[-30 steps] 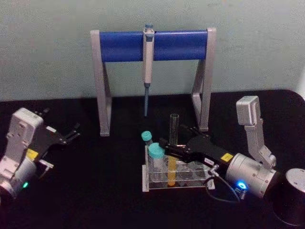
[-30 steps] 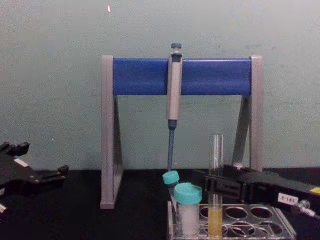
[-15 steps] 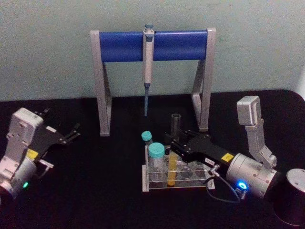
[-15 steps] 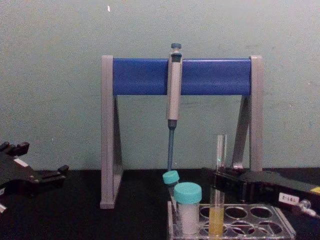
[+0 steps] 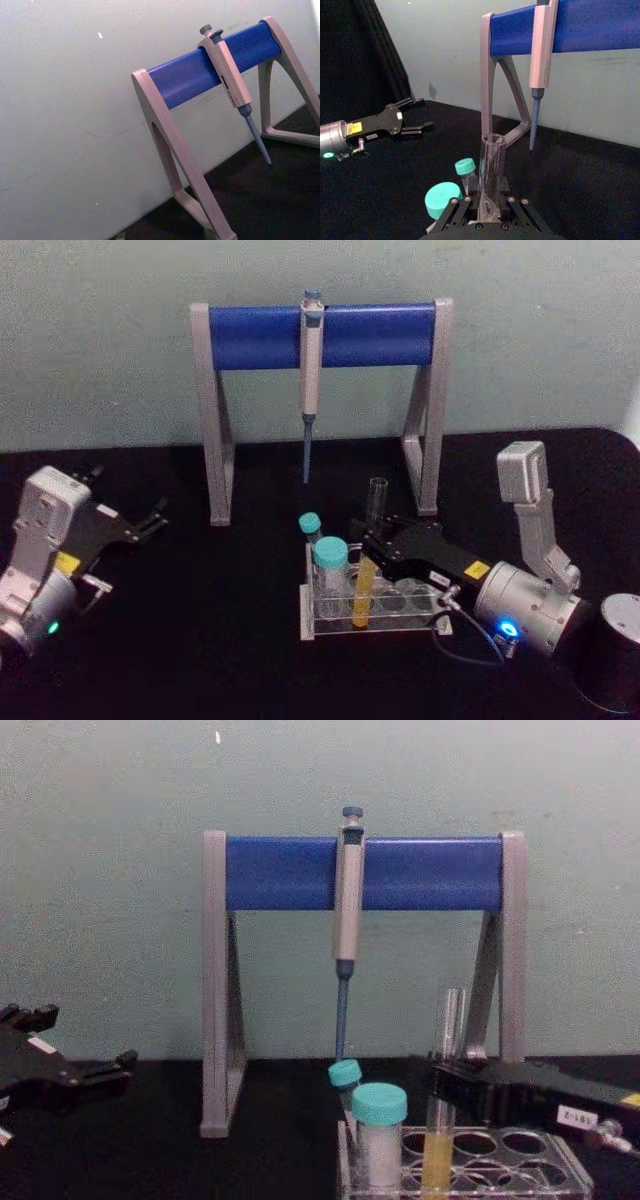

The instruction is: Pick up the test tube from the test tube rack, shake it, then place it back into the test tube rack.

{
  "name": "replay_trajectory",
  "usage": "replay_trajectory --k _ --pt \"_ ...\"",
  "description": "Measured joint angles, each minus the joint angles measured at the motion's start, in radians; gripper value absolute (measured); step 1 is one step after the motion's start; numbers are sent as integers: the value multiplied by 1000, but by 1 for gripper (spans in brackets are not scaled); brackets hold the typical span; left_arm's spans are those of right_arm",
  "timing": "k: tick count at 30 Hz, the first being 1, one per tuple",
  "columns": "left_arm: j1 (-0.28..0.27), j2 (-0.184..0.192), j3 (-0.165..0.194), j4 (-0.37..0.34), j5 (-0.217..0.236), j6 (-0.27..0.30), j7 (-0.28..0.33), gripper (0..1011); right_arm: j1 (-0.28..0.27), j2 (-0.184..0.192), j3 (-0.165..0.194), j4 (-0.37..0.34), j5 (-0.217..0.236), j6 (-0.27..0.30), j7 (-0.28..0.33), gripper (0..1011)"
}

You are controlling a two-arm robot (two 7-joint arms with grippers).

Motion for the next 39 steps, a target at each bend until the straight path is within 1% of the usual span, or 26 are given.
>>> replay_trajectory --k 8,12,18,25,28,33,39 --pt "0 0 0 0 0 0 0 1001 0 1 -1 0 0 -3 0 233" --pt "0 0 0 0 0 0 0 1001 0 4 -5 -3 -17 -19 2 234" --pt "0 0 0 0 0 0 0 1001 1 11 -20 -17 -61 -40 7 233" --pt "0 0 0 0 0 0 0 1001 3 14 -30 -28 -98 -45 11 233" --pt "0 0 0 0 0 0 0 1001 3 17 -35 -36 -125 -52 10 234" --pt "0 0 0 0 0 0 0 1001 2 20 -36 -48 -157 -59 3 233" --pt "0 0 0 0 0 0 0 1001 -8 21 -26 -71 -175 -63 1 234"
